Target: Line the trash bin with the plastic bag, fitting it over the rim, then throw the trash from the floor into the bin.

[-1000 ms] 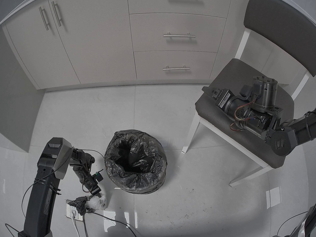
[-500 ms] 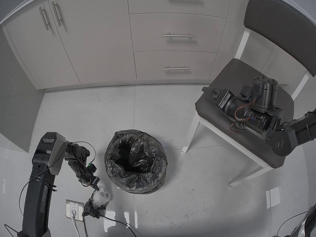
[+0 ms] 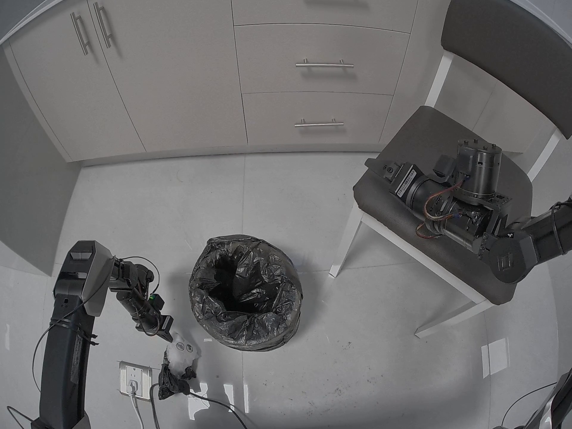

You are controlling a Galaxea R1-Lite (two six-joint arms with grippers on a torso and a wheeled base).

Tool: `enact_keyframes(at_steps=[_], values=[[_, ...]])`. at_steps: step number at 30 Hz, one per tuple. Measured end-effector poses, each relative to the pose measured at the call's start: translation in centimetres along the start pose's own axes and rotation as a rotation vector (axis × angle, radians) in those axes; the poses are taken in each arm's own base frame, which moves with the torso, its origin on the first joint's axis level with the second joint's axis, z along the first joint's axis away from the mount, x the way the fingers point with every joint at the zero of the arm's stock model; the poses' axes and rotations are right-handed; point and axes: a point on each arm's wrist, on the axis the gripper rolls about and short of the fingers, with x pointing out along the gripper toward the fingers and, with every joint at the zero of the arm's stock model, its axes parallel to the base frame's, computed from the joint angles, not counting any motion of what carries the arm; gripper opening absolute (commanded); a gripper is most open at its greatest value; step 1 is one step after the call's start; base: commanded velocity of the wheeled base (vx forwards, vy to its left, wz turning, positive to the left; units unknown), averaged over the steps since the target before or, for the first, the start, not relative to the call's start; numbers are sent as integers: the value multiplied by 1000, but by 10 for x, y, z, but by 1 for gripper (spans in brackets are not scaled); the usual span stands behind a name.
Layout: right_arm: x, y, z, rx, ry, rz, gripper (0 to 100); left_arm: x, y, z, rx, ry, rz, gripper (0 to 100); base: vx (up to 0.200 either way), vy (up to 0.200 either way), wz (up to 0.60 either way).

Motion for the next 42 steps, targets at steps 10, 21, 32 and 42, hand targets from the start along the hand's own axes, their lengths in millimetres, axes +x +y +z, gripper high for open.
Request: enact_keyframes(at_steps=[10,21,32,42], values=[[0,0,0,0,0,-1,100,5,3,2,-27,-10,72,0,0,0,0],[0,-1,0,0,-1,-2,100,6,6,8,-24,-56,171,0,0,0,0],[1,-3,1,1,-3,-7,100,6,-3,11,-79,-62,168,100,0,0,0],[3,-5,1,1,-4,-12,100,10,-9,11,-128,-53,163,100,0,0,0]])
